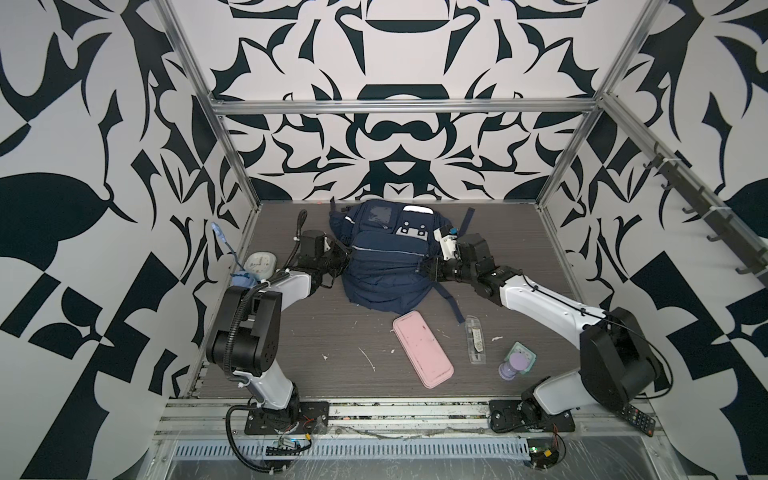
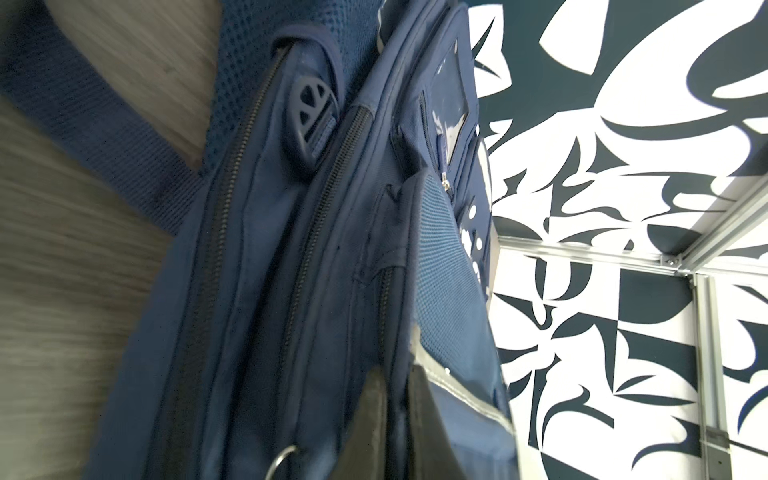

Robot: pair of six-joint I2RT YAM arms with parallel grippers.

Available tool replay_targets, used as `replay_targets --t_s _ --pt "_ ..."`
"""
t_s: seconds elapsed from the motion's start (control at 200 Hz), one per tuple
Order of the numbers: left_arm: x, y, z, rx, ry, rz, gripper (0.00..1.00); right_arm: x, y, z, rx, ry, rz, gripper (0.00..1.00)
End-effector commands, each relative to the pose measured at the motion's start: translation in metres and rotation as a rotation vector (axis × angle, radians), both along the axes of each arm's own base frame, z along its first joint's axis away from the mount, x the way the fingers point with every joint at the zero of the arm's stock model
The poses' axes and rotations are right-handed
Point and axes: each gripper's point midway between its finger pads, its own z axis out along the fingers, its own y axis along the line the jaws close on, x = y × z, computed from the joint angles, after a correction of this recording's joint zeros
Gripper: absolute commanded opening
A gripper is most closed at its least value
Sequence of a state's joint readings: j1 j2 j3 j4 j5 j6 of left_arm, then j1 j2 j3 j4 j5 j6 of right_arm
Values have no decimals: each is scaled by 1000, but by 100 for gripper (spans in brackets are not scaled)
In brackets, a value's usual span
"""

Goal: Pack the student bag

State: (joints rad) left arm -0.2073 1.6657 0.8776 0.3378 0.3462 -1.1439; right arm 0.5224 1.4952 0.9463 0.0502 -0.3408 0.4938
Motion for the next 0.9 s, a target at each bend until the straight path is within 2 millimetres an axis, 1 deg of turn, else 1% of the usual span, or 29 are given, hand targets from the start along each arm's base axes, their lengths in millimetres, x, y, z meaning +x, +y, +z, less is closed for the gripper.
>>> replay_targets --t_s 0.0,0.185,0.28,0.375,0.385,0.39,0.405,0.495,0.6,0.655,0.67,0.77,0.83,0.895 --pt "13 -6 35 -47 -98 18 0 7 28 35 47 -116 28 0" --pt "12 -8 34 -61 -96 22 0 1 55 38 29 -129 66 0" --pt "11 -8 35 -62 -98 19 0 2 68 38 27 -132 76 0" --pt "11 -9 34 -64 -94 17 0 7 80 35 31 -122 83 0" --pt "11 -9 33 -64 -93 17 0 7 83 34 31 -120 86 0" --pt "11 -9 33 -64 -93 17 0 8 83 37 35 -124 86 0" --pt "11 -10 33 -65 -92 16 0 8 86 34 31 -118 89 0" --pt "10 -10 33 -65 -94 14 0 16 102 33 37 -117 99 0" --pt "11 -10 30 -64 -91 15 0 25 128 29 55 -97 123 0" --pt "10 -10 30 -64 -90 13 0 29 142 24 57 -82 139 0" --pt "11 -10 29 -63 -90 12 0 30 146 25 63 -81 143 0" --pt "13 -8 26 -56 -86 14 0 39 167 14 98 -28 164 0" --pt "14 -7 24 -58 -80 13 0 43 175 7 109 0 168 0" --pt "15 -4 23 -55 -81 15 0 45 177 6 111 2 168 0"
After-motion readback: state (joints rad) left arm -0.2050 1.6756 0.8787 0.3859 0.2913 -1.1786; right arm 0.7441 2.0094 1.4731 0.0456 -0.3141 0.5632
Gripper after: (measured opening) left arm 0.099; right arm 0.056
